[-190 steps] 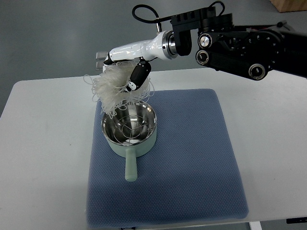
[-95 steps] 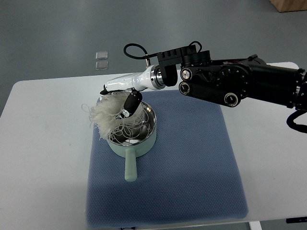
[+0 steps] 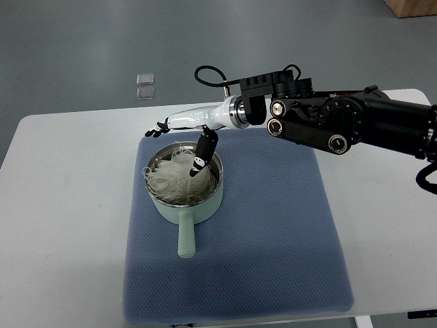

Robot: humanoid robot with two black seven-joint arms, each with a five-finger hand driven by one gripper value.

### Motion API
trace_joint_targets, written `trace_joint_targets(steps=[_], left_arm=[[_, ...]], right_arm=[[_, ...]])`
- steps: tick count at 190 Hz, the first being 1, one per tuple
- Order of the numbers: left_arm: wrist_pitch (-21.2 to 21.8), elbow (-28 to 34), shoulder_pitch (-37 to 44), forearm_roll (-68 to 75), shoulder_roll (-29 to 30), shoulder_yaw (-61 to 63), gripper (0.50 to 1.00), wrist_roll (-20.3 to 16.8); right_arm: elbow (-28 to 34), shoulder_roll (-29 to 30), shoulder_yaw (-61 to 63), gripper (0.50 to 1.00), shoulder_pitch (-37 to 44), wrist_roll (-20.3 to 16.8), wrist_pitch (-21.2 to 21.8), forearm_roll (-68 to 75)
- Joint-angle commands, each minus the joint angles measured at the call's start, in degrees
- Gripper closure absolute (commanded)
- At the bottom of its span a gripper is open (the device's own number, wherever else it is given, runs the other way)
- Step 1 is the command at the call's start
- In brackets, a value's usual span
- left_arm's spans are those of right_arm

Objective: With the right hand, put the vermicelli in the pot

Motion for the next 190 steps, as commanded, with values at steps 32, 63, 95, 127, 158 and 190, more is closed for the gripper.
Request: trace_joint_targets(steps=[32,63,95,127,158,190], left_arm=[[0.0,-0.2,0.0,0.0,0.0,0.0,0.5,0.0],[0.0,-0.4,0.0,0.0,0.0,0.0,0.5,0.0],[0.0,-0.7,0.0,0.0,0.0,0.0,0.5,0.1],[0.0,-1.1,-0.1,0.1,0.0,0.1,0.5,0.1],[0.0,-1.3,0.0,0.2,0.0,0.1,0.5,0.2],[0.0,-1.5,0.0,0.1,0.0,0.1,0.5,0.2]], right_arm=[[0.1,-7.2,14.1,0.57,-1.3,0.5,-0.4,1.6],[-0.2,-10.6,28.4,0.57,-12.3,0.4,-0.3,7.3],[-1.6,-9.9,41.5,0.57,-24.0,0.6,-1.4,13.9],[-2.9,-5.8,54.3,0.57,-33.8,0.6,-3.7,29.1],[-7.5,0.2,62.0,0.57,-37.5,2.0,-3.9,44.8],[-10.2,1.8,63.3,0.57,-39.3,7.0,-3.3,54.3]])
